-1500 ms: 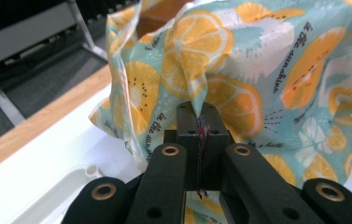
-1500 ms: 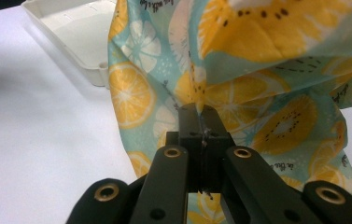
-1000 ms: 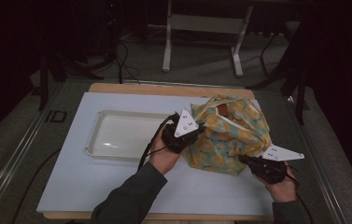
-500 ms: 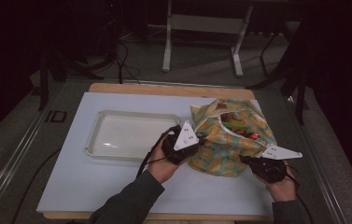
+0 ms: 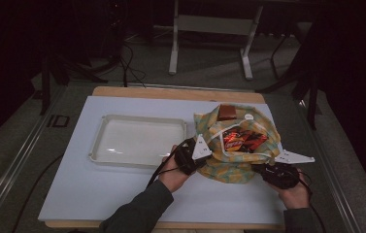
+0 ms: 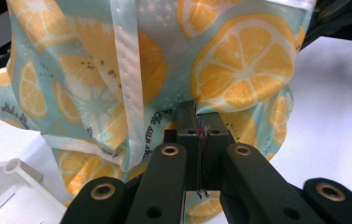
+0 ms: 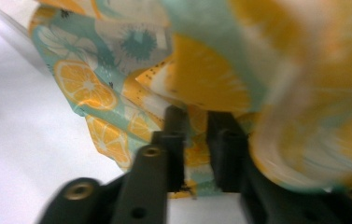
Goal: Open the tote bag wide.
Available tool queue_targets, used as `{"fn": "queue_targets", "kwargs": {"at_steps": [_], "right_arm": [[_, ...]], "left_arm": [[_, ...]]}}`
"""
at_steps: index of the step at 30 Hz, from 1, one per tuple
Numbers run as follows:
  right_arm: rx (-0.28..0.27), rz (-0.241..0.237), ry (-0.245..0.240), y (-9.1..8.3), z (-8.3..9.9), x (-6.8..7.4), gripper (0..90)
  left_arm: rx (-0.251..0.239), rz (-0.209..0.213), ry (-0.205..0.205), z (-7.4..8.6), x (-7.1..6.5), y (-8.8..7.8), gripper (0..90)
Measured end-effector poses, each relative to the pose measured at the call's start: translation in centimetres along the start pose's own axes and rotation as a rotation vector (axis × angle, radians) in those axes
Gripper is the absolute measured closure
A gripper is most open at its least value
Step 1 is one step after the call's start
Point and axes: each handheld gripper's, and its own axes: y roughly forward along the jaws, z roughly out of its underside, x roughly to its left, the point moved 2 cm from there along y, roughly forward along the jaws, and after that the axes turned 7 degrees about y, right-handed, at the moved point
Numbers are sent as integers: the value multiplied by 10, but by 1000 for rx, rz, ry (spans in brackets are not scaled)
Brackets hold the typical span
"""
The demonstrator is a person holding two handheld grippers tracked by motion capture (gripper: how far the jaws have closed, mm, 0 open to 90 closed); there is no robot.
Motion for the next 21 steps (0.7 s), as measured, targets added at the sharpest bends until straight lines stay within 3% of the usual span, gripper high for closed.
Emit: {"fn": "queue_targets", "kwargs": {"at_steps": [2, 4, 9, 16, 21], "right_arm": [[-7, 3, 7, -6, 0, -2, 687], [-30, -21, 24, -11, -1, -4, 654], [-64, -51, 33, -17, -4, -4, 632], [-78, -75, 42, -16, -5, -1, 643], [-81, -105, 44, -15, -6, 1, 657]], "left_arm": [[0, -7, -6, 0, 1, -2, 853], [-7, 1, -15, 0, 1, -6, 747], [-36, 7, -33, -1, 4, -23, 610], [-71, 11, -84, 1, 18, -51, 561], [-88, -9, -102, -6, 30, -61, 539]]}}
